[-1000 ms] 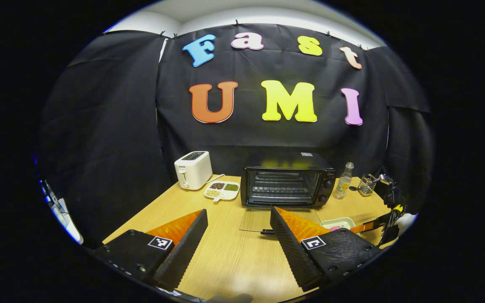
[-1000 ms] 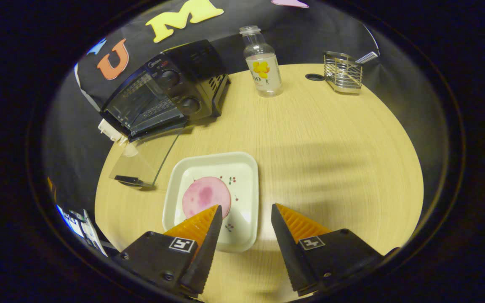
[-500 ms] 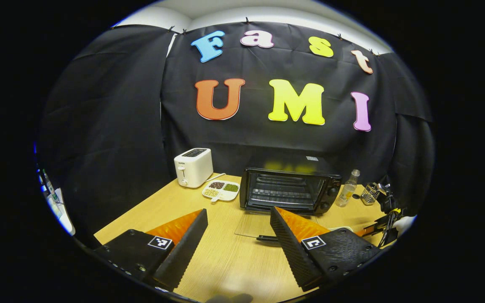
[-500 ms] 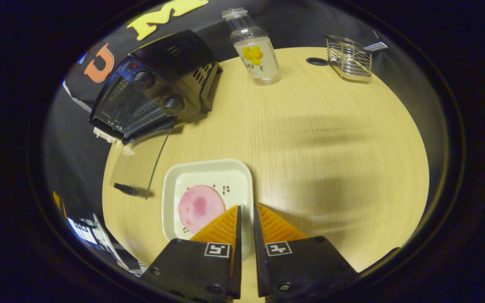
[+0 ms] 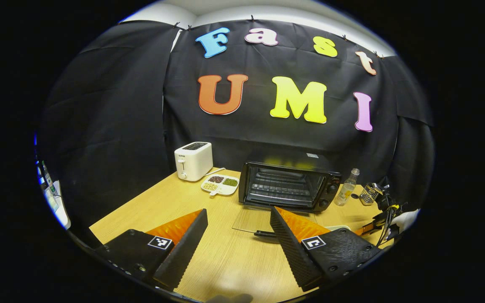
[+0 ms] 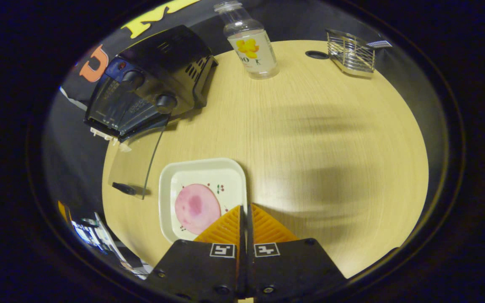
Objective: Open the electric oven with the left hand, put the food in, and close the electric oven.
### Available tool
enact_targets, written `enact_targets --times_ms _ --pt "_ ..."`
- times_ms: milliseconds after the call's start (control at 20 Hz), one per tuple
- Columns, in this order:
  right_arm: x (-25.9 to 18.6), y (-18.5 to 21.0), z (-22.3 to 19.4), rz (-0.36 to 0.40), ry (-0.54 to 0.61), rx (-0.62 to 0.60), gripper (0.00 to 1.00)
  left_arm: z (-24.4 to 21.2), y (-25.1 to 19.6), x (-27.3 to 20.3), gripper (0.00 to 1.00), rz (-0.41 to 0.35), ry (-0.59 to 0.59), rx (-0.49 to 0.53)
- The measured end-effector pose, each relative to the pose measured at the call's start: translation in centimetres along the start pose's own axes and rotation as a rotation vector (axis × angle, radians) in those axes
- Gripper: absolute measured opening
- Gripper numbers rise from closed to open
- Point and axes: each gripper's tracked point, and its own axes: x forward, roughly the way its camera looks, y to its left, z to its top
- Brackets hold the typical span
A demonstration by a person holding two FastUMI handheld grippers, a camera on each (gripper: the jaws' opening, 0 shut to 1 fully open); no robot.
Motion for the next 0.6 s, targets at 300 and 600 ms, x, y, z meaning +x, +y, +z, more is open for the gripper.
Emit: enact_targets --times_ms 300,600 --pt "-1.5 0.1 -0.7 0.166 -0.055 0.174 0.00 0.2 0.8 -0.7 0.96 0.002 0.001 0.022" --pt "-4.7 0.8 0.0 0.259 -0.161 0.301 0.00 1.2 0.1 -1.0 0.96 -0.033 -0.006 0.033"
